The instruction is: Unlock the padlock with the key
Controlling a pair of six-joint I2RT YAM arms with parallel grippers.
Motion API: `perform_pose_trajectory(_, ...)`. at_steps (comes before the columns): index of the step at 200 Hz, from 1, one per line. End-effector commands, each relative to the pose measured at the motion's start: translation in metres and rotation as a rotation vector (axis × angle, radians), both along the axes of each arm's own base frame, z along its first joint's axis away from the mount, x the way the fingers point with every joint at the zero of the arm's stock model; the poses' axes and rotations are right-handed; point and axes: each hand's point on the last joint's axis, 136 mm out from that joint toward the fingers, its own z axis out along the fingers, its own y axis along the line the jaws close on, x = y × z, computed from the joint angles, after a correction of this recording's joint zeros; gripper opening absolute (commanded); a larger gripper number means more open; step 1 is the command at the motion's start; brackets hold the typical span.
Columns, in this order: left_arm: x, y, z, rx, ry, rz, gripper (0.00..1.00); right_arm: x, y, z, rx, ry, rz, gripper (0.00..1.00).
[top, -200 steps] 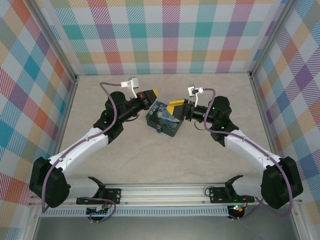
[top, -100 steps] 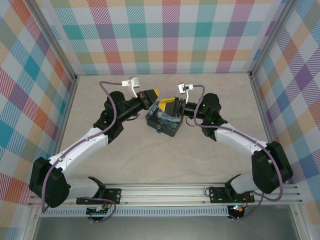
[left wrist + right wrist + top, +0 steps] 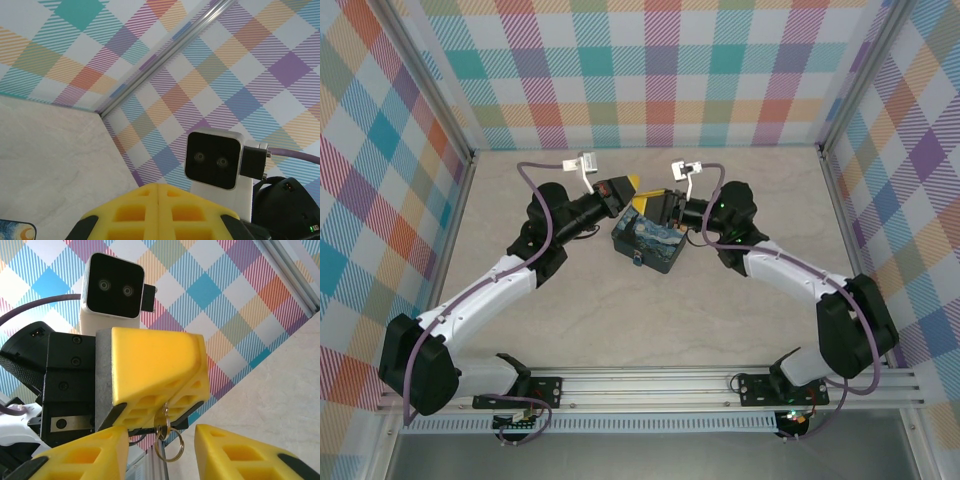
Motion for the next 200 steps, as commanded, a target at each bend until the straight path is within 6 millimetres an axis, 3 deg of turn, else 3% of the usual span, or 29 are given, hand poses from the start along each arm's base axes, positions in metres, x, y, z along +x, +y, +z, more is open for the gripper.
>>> perform_pose_trajectory(1,-0.007,-0.006,0.024,-0.045,-0.054,-0.033,0.0,0.002,0.003,0.014,0.032,-0.036,0.002,0.37)
perform_pose_trajectory(106,-0.006,-0.007,0.02,-0.041,-0.046,-0.035,0.0,0.008,0.008,0.013,0.037,-0.012,0.003,0.18)
perform_pose_trajectory(200,-0.003,0.002,0.019,-0.043,-0.048,0.019,0.0,0.005,0.002,-0.002,-0.006,0.015,-0.035,0.0)
